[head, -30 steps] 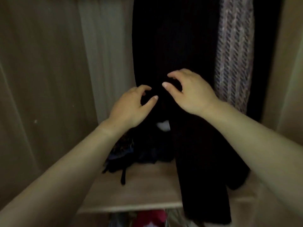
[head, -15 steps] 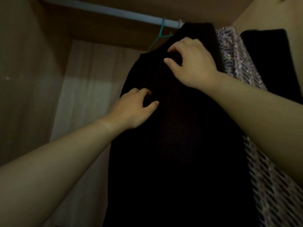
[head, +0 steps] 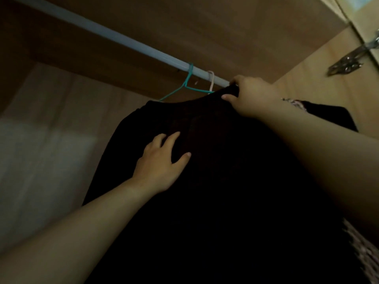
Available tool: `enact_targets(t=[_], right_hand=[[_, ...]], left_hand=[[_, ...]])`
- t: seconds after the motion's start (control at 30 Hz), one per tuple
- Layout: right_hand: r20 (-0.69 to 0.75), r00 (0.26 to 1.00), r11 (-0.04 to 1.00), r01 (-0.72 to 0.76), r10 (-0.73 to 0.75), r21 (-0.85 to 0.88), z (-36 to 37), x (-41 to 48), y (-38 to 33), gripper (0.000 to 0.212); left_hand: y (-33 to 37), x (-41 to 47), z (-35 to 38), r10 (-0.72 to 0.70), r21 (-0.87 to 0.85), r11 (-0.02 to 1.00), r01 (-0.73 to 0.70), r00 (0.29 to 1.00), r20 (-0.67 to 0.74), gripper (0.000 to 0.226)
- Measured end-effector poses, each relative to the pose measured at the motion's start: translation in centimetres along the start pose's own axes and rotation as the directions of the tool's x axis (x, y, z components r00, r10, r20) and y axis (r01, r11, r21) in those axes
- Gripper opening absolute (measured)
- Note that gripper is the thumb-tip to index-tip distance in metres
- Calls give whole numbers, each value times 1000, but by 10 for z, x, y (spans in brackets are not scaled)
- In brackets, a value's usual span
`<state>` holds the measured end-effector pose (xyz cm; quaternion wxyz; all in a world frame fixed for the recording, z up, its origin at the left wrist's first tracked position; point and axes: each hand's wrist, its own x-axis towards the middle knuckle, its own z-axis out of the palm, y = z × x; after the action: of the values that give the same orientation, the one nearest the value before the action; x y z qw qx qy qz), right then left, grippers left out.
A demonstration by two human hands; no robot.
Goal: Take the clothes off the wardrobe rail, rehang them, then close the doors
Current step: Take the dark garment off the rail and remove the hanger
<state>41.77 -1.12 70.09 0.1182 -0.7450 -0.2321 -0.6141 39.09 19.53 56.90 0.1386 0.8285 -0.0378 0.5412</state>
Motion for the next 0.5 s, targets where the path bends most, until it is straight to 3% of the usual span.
enact_targets(t=[0.23,0.5], right_hand=[[49,991,992,128,-128,0,7,12,-1,39],[-61,997,986,51,-42,157,17,17,4,19]], left_hand=[[-16,13,15,33,-36,999,-33,999,21,64],[-19,16,22,65,-26,997,-66,997,-44,62]])
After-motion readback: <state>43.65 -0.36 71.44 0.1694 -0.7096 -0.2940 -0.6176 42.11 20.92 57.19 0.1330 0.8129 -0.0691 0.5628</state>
